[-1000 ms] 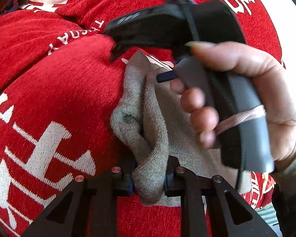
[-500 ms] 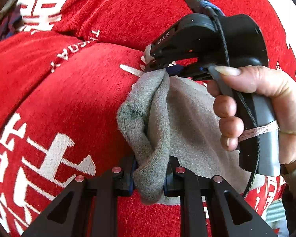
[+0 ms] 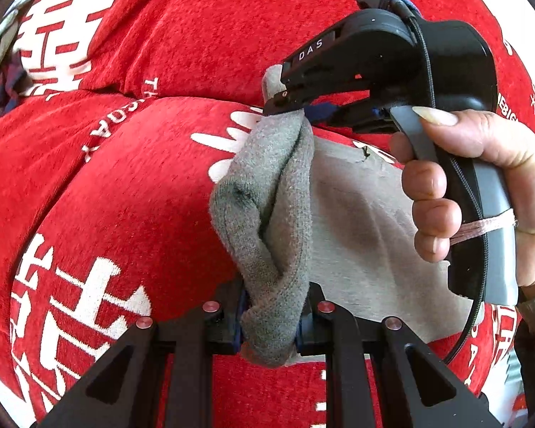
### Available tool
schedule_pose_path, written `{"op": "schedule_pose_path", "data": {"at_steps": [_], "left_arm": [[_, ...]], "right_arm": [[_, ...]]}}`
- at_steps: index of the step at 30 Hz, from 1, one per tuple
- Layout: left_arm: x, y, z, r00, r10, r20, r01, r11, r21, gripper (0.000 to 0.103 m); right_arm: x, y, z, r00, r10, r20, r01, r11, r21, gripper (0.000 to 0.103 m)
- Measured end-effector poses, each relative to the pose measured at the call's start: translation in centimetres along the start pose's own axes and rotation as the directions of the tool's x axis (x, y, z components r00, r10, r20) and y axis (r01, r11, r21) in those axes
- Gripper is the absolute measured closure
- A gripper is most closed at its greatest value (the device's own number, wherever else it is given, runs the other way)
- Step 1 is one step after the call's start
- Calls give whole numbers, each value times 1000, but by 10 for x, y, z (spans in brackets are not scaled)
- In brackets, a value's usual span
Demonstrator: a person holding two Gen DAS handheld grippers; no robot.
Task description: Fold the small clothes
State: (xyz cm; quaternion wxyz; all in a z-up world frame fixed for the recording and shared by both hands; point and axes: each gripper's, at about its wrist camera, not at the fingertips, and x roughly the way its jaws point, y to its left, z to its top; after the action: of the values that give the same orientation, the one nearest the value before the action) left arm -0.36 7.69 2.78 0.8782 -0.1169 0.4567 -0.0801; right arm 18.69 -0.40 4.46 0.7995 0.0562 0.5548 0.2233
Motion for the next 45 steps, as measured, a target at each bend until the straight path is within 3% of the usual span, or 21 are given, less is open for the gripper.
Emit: {"op": "schedule_pose_path", "data": {"at_steps": [26,34,45], "left_arm": [[-18,-123,10,996,77,36,-84,966,244,82],[-19,-181,6,991,124,60,-137,923,360,82],[-9,-237,-20,988,142,65,-156,875,458,82]], "right_arm": [[-84,-84,-5,992,101,79,-102,995,14,79],[-108,-121,-16,988,125,89,-125,992,-5,79],[-134,-166,-33,982,147,117,-146,989,-18,79]]}}
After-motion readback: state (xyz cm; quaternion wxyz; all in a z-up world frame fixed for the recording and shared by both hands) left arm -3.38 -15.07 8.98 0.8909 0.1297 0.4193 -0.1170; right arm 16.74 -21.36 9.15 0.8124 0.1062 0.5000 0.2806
